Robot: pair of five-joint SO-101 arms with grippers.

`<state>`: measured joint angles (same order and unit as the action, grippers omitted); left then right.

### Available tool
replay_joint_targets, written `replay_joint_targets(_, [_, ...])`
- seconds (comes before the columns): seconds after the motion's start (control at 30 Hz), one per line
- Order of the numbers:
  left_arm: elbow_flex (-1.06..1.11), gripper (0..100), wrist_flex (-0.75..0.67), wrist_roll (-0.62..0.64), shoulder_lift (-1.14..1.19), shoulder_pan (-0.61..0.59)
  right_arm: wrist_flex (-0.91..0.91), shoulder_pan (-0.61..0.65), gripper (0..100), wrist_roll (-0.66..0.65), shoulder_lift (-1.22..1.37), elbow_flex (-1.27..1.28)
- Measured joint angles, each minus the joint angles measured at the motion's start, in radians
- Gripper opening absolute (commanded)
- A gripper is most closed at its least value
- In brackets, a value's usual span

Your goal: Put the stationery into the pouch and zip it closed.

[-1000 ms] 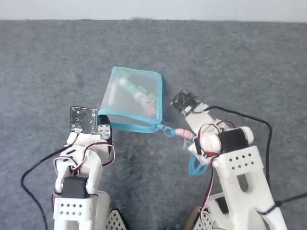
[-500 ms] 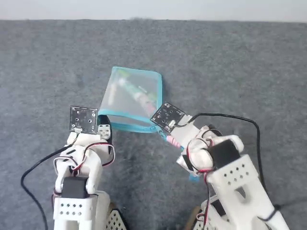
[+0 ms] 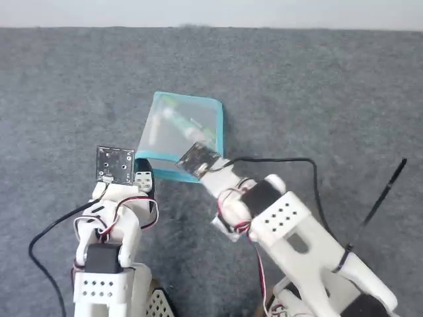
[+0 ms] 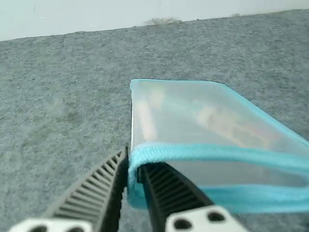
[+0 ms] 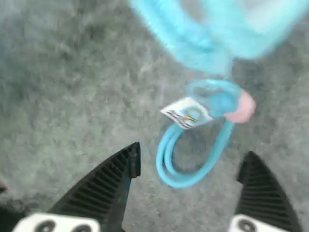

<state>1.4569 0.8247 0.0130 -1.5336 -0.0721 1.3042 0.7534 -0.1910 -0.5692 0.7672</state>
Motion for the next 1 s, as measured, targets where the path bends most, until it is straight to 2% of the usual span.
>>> replay_joint_targets(0.1, [0.0, 1, 0.0, 0.0, 0.0, 0.0, -0.038, 0.006, 40.6, 0.055, 0.0, 0.002])
replay_joint_targets(0.23, [0.0, 1, 0.0, 0.0, 0.0, 0.0, -0.112, -0.015, 40.6, 0.058, 0.0, 0.054])
replay_joint_targets(0.5, [0.0, 1, 0.0, 0.0, 0.0, 0.0, -0.46, -0.183, 40.6, 0.058, 0.0, 0.272])
replay_joint_targets(0.7, [0.0, 1, 0.0, 0.0, 0.0, 0.0, -0.614, -0.201, 40.3, 0.058, 0.0, 0.334])
replay_joint_targets(0.83, [0.0, 1, 0.0, 0.0, 0.0, 0.0, -0.629, -0.201, 30.3, 0.058, 0.0, 0.339])
replay_joint_targets(1.0, [0.0, 1, 0.0, 0.0, 0.0, 0.0, -0.632, -0.203, 10.5, 0.058, 0.0, 0.339])
